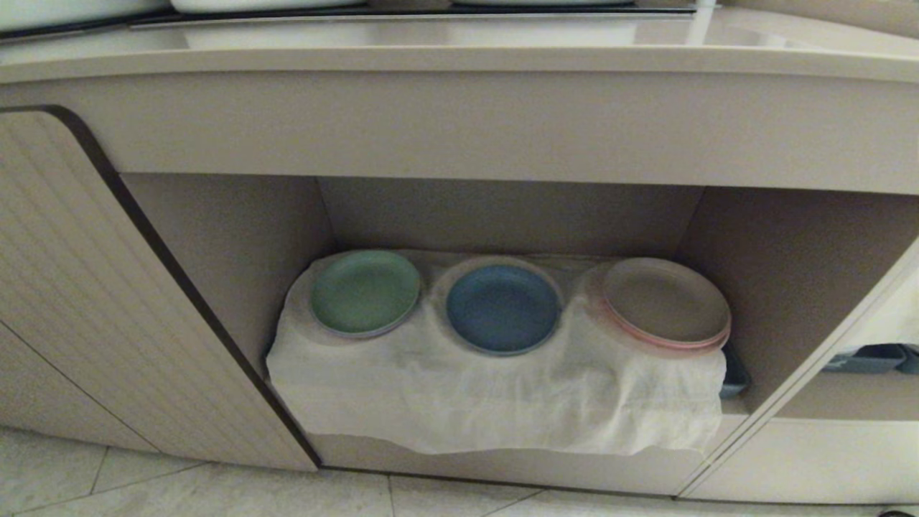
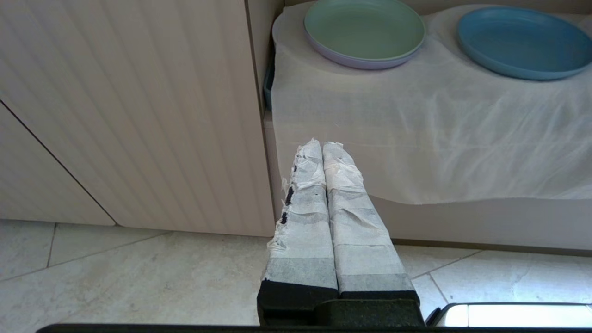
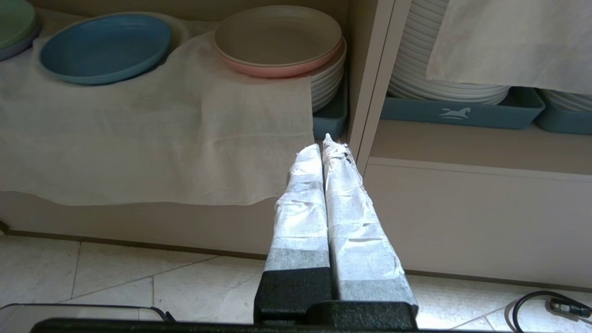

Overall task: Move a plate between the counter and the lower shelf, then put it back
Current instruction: Pick up the plate in the cupboard

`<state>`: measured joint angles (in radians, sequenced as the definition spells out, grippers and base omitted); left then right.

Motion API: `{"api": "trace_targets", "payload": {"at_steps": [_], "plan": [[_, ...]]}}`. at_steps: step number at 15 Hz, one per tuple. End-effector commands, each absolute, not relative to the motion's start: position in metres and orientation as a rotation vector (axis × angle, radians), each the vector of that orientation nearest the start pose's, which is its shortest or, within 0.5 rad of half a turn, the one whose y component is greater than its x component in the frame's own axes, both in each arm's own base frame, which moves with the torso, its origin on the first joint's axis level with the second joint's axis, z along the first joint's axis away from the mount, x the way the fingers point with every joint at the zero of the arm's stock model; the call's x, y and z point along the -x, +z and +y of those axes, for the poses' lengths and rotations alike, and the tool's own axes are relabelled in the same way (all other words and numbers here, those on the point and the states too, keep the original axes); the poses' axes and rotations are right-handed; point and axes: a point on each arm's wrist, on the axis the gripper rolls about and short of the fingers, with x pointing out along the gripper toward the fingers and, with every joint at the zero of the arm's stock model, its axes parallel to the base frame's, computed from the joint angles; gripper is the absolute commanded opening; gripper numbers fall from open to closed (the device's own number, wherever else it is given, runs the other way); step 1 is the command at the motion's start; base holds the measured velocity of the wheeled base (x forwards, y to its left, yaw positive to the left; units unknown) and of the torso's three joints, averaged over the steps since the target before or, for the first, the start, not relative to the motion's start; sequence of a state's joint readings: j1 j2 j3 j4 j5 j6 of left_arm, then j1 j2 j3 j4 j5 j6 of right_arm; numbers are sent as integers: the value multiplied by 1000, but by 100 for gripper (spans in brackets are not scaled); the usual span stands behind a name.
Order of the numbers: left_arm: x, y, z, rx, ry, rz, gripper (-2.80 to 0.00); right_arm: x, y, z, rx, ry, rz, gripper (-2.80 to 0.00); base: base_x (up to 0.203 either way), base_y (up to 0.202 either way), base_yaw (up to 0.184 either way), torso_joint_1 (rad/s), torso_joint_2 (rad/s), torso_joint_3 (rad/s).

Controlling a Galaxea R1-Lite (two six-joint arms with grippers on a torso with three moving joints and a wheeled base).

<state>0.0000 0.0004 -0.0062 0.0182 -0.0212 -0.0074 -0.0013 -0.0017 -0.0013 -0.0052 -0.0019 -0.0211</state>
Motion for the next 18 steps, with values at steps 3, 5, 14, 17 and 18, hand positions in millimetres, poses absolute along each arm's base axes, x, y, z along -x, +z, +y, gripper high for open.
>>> {"api": "trace_targets", "payload": {"at_steps": [3, 5, 14, 17, 18], "plan": [[23, 75, 0, 8, -21, 12, -280, 22, 77, 0, 34, -8, 3, -280, 0, 0, 0, 0, 0, 0], [23, 75, 0, 8, -21, 12, -280, 16, 84, 0, 56, -6, 59, -280, 0, 0, 0, 0, 0, 0], [23, 75, 0, 8, -21, 12, -280, -21, 135, 6, 83, 286, 244, -280, 0, 0, 0, 0, 0, 0], [23, 75, 0, 8, -21, 12, -280, -36, 141, 11, 129, 556, 275, -280, 0, 0, 0, 0, 0, 0], [23, 75, 0, 8, -21, 12, -280, -43, 143, 11, 144, 629, 290, -280, 0, 0, 0, 0, 0, 0]]}}
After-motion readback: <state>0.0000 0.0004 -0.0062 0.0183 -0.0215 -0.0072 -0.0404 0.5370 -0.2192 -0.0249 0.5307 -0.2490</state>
